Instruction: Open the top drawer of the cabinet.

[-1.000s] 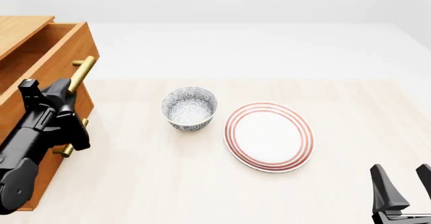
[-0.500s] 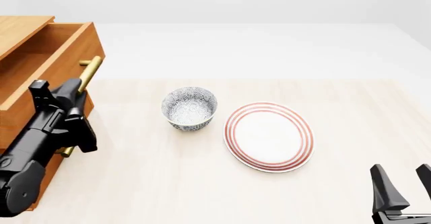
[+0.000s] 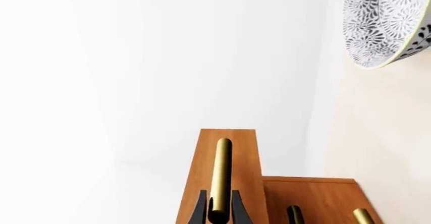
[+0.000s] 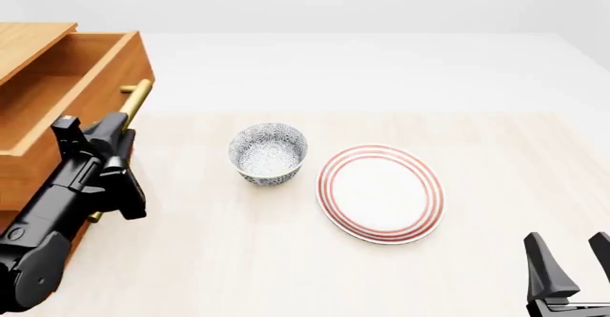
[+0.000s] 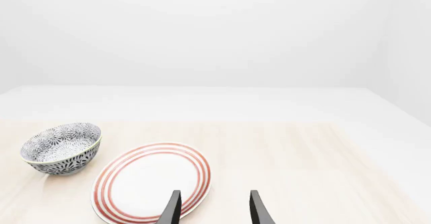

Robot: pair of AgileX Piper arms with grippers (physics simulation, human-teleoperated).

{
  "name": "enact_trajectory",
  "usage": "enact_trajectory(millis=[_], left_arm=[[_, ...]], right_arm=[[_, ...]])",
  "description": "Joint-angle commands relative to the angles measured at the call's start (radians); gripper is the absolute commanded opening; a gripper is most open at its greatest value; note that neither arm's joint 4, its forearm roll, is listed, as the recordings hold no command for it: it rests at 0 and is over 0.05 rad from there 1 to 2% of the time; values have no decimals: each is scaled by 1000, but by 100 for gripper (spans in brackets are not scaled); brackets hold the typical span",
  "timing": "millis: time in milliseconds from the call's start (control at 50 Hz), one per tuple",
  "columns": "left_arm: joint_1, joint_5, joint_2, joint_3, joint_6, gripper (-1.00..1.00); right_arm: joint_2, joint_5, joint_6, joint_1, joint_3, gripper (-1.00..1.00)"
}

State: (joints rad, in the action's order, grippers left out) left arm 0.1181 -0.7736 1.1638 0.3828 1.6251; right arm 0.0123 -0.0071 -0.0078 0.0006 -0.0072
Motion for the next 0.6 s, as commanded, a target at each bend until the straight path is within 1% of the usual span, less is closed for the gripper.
enact_trajectory(millis=[20,120,260,340,500,540,560,600], left_arm=[[79,-35,-67,-22,-3,100],[95,-27,-72,-30,-8,100],[105,-71,-78,-59,11,100],[111,-71,-89,-69,16,100],[158,-28,-119,-67,1,100],[157,-25,-126,-69,3,100],[176,-3,-139,-57,-11,100],[182,6,-144,-59,-9,100]], right_arm=[[0,0,0,0,0,100],[0,0,0,0,0,100],[0,0,0,0,0,100],[0,0,0,0,0,100],[0,0,0,0,0,100],[0,0,0,0,0,100],[0,0,0,0,0,100],[0,0,0,0,0,100]])
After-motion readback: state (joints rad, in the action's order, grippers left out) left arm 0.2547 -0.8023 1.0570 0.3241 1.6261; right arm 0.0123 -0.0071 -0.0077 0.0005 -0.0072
